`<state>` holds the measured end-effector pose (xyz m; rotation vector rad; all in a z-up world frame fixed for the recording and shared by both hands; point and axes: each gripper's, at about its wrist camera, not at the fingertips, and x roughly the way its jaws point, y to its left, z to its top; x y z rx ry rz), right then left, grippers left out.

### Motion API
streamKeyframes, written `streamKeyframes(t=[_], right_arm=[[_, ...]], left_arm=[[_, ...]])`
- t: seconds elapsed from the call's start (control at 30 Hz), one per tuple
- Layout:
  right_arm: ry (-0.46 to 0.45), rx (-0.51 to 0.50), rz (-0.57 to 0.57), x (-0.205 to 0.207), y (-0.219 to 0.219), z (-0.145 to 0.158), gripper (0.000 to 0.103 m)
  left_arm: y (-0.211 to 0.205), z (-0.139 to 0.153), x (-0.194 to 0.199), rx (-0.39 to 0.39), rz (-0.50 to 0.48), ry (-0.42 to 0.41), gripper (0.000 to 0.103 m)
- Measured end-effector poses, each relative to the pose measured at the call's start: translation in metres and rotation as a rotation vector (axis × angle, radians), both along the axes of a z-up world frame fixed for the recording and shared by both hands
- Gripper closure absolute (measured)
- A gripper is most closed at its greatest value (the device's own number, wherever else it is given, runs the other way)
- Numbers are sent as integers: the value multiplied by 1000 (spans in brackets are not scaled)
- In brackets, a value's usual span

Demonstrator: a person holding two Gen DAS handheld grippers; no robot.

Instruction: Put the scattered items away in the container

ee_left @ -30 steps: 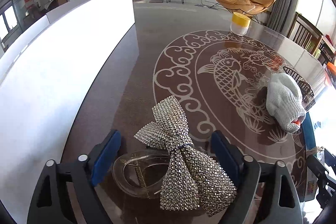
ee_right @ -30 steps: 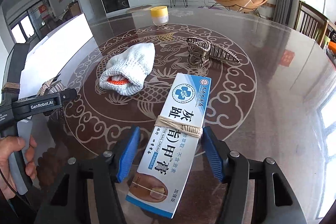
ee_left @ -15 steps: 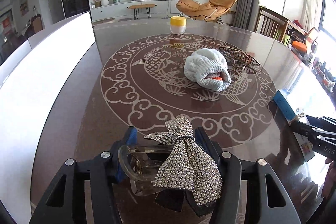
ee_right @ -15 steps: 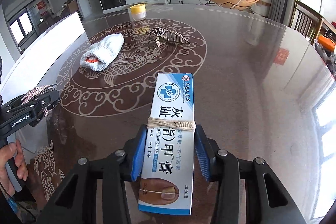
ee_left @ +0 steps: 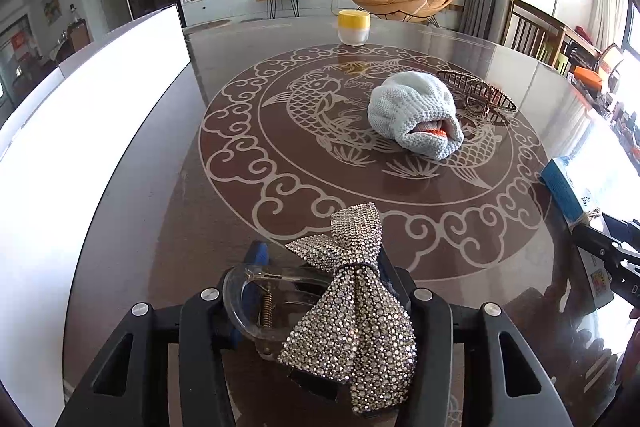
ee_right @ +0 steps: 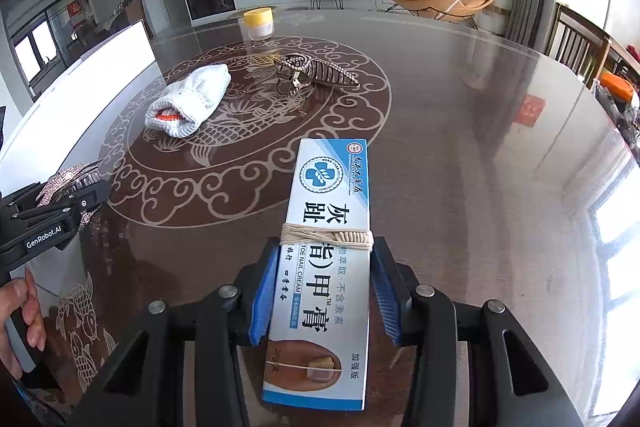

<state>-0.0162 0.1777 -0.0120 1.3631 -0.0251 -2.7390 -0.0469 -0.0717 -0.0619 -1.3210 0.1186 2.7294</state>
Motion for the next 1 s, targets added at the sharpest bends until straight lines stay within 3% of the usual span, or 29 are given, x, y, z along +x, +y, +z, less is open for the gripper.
streamKeyframes(t=[0.5, 0.83, 0.93, 1.0], right_arm=[[26, 43, 4, 2, -4, -2, 58], [25, 42, 4, 2, -4, -3, 57], [25, 48, 5, 2, -4, -3, 57], [24, 49, 7, 2, -4, -3, 56]], left_arm=[[6, 1, 2, -51, -4, 12, 52], [5, 1, 3, -45, -5, 9, 52], [0, 0, 1, -20, 13, -2, 46], [-7, -1, -2, -6, 51, -17, 31]])
